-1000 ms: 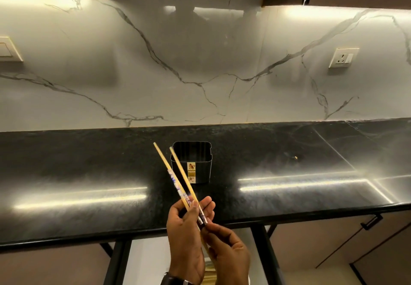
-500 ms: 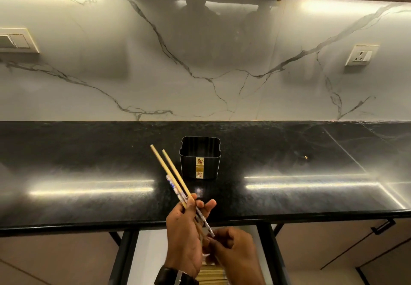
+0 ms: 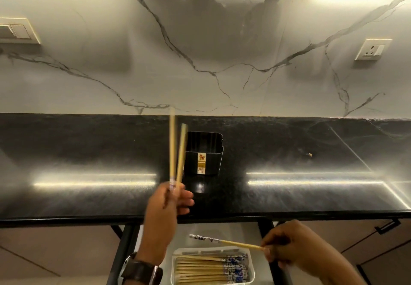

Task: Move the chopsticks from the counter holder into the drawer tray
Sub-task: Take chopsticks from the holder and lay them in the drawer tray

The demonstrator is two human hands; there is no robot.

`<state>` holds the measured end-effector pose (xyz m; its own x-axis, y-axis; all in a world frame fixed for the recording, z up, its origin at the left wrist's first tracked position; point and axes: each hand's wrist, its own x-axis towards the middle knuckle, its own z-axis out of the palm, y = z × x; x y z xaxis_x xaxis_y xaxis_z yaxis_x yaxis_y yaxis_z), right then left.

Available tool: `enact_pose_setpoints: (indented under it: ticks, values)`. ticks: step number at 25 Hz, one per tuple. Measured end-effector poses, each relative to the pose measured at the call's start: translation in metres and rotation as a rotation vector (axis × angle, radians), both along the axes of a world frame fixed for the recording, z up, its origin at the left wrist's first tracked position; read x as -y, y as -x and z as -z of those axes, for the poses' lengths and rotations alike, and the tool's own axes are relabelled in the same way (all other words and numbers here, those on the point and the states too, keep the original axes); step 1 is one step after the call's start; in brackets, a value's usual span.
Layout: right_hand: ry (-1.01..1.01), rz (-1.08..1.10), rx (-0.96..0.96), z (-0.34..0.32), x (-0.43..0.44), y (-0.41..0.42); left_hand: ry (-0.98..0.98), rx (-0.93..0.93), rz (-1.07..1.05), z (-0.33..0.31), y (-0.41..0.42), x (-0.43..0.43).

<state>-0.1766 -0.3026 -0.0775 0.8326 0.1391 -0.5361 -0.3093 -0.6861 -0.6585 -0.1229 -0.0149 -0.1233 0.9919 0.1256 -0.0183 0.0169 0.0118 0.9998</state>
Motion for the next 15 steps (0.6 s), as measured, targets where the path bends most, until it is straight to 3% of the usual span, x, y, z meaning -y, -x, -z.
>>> enact_pose_setpoints:
  ticks: [2,5,9,15]
  values:
    - [-0.056,0.027,0.017,-0.007,0.0,-0.007,-0.159,-0.039,0.306,0.003,0.005,0.012]
    - [-0.139,0.059,0.103,-0.017,0.001,-0.02,-0.19,-0.142,0.585,0.011,0.012,0.025]
    - [-0.301,0.192,0.162,-0.022,-0.004,-0.043,-0.104,-0.318,0.701,0.018,0.013,0.035]
    - [-0.51,0.566,0.246,0.02,-0.038,-0.055,0.02,-0.432,0.638,0.017,0.013,0.048]
